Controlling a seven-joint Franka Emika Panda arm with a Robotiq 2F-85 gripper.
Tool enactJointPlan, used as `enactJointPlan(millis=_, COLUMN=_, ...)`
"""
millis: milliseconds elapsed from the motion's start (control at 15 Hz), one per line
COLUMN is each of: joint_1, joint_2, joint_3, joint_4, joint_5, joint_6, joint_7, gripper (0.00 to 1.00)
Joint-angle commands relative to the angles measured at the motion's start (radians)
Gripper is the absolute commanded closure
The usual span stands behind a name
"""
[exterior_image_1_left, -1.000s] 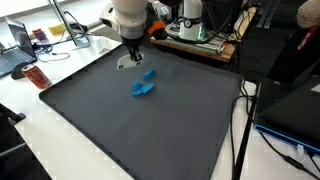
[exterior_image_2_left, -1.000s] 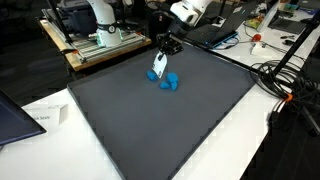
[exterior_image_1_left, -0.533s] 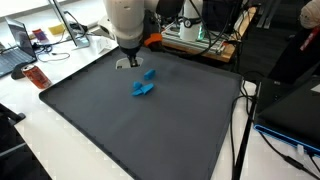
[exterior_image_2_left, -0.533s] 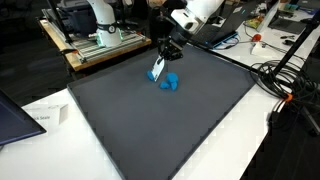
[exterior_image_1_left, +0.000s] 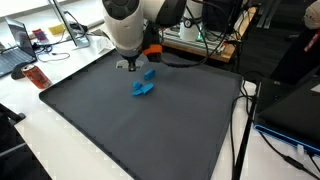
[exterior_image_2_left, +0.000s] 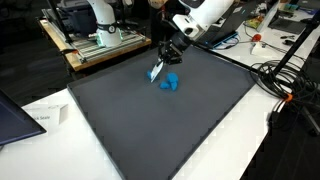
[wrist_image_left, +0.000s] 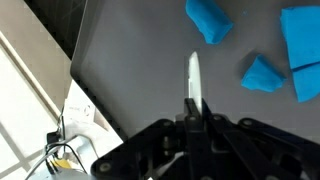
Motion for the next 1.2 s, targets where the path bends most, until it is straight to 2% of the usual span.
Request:
enactJointPlan(millis=0, joint_1=0.022, joint_2=0.062, joint_3=-0.018, joint_4=0.091, joint_5=-0.017, joint_6=-0.083, joint_7=0.056, gripper=0.99)
enactJointPlan(millis=533, joint_1=0.054, joint_2=0.166, joint_3=-0.010, joint_4=0.246, joint_5=0.008, joint_6=-0.194, joint_7=0.140, gripper=0.99)
enactJointPlan(millis=1133, joint_1=0.132, joint_2=0.257, joint_3=-0.046, joint_4=0.383, joint_5=-0.054, joint_6=-0.255, joint_7=0.355, gripper=0.99)
